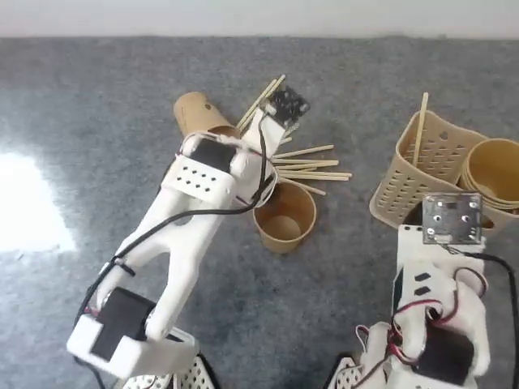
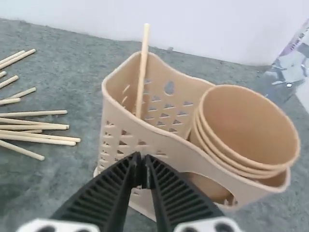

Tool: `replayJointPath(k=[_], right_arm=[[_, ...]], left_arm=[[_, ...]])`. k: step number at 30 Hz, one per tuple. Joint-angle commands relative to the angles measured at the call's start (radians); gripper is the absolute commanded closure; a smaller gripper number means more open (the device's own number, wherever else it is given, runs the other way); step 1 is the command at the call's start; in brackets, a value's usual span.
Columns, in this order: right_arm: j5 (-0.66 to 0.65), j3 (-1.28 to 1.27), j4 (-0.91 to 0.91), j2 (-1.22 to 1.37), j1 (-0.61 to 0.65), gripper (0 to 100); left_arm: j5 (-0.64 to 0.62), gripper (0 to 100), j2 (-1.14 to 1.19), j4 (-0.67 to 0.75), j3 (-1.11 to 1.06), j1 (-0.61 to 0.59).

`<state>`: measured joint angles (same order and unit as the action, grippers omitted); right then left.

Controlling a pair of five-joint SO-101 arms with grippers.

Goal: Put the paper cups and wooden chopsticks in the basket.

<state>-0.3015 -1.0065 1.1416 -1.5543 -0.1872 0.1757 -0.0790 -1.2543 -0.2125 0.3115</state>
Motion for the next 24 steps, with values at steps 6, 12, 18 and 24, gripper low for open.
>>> replayJointPath(k=[6, 12, 18, 24], right_arm=[[-0.009, 0.071, -0.11, 0.062, 0.17, 98.9], [0.044, 0.279, -0.053, 0.42, 0.183, 88.9], [0.13, 0.628, 0.131, 0.728, 0.193, 92.5], [0.144, 0.913, 0.323, 0.872, 0.312, 92.6]], left_arm=[[0.002, 75, -0.038, -0.476, 0.69, 0.005], [0.003, 75, -0.114, -0.499, 0.69, -0.252], [0.035, 75, -0.172, -0.497, 0.568, -0.494], [0.034, 75, -0.18, -0.324, 0.226, -0.709]])
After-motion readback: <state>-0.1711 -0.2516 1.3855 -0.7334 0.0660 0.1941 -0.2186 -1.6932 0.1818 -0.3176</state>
